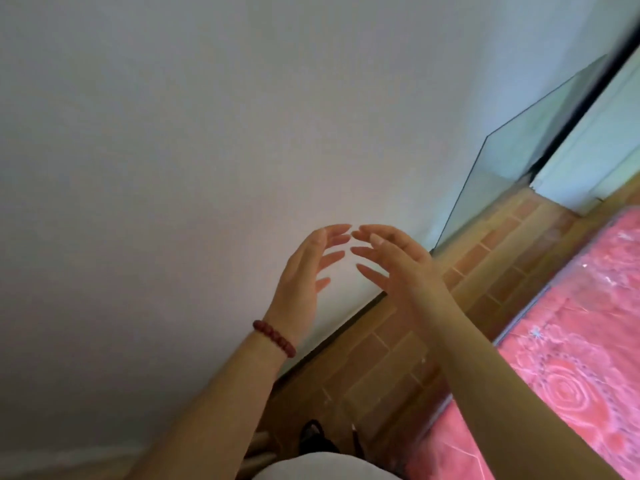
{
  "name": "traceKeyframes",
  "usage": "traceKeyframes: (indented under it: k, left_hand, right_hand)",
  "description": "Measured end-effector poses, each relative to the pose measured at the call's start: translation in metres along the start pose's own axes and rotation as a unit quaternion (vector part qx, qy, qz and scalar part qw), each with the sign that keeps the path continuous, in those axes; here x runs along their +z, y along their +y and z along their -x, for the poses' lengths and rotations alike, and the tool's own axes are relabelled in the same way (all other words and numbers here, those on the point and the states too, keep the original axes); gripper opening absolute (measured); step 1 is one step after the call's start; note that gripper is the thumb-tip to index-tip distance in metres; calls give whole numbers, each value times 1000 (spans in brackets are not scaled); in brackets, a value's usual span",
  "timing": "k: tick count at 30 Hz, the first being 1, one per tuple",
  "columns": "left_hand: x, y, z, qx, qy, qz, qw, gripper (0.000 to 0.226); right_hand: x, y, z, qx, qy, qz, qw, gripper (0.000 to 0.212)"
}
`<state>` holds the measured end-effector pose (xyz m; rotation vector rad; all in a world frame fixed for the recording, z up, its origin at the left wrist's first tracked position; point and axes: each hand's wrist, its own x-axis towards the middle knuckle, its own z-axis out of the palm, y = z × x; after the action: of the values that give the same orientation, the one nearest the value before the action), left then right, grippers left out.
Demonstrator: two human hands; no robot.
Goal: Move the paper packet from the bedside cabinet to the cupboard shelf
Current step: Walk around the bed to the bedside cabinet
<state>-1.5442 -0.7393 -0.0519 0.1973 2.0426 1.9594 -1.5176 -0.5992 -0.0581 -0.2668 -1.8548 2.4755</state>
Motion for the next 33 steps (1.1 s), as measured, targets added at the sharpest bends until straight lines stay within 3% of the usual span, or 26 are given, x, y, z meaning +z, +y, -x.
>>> traceKeyframes:
  k: [5, 11, 14, 22, 33]
  left_hand:
    - [3, -4, -47, 8, -59, -3, 998, 42]
    - [41, -3, -100, -13, -146, 9, 989, 46]
    - [75, 0, -130, -19, -194, 8, 981, 44]
    - [206, 11, -237, -18, -290, -11, 957, 40]
    - [412, 48, -361, -52, -372, -11, 927, 47]
  right_hand:
    - [-8, 1, -26, -16, 49, -4, 999, 33]
    - [-49, -10, -47, -20, 135, 4, 991, 48]
    - [-83, -17, -59, -24, 183, -12, 983, 46]
    - [-210, -47, -116, -62, 269, -43, 960, 17]
    - [-405, -119, -182, -105, 355, -53, 927, 17]
